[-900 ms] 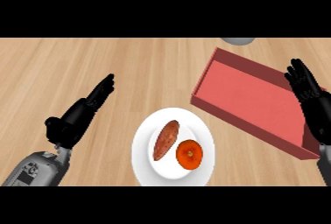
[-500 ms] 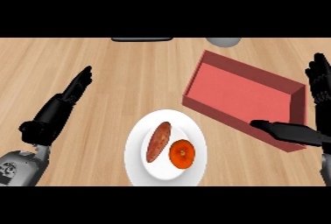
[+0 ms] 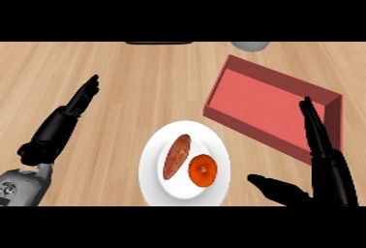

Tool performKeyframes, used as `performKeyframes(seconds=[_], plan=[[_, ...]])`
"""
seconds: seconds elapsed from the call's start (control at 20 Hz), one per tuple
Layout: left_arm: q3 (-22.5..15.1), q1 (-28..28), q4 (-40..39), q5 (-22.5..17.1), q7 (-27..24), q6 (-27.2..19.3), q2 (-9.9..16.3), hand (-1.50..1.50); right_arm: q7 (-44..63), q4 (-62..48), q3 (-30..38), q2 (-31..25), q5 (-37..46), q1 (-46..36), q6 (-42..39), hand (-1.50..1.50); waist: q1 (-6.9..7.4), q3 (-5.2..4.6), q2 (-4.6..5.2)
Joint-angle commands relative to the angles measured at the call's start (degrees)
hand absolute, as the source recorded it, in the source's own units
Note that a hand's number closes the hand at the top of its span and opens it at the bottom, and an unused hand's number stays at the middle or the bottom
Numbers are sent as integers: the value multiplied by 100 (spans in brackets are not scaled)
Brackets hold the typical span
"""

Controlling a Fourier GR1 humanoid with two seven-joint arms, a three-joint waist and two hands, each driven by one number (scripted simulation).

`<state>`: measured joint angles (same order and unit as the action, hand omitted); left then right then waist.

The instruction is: Pick the sweet potato from the plate and place it in the cardboard box

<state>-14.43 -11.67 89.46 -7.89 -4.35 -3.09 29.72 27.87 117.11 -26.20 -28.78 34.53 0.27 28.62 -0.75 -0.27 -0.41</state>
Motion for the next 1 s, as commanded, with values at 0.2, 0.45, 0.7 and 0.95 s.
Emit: performKeyframes(seconds=[0.2,0.45,0.7,0.95], plan=[[18,-384,-313,132,-54,86,-158,0,2209,364,-1221,179,1414,-810,-2174,-150,55,-6,31],[124,-375,-384,51,-153,244,-109,0,3386,-94,-1830,930,1114,-1663,-3743,-150,203,-4,55],[-39,-327,-243,133,-26,231,-268,0,4455,-1013,-1885,2167,962,-2748,-4781,-150,254,4,34],[-16,-278,-343,224,-205,251,-300,0,4978,-1860,-1972,2842,797,-3083,-4790,-150,234,9,33]])
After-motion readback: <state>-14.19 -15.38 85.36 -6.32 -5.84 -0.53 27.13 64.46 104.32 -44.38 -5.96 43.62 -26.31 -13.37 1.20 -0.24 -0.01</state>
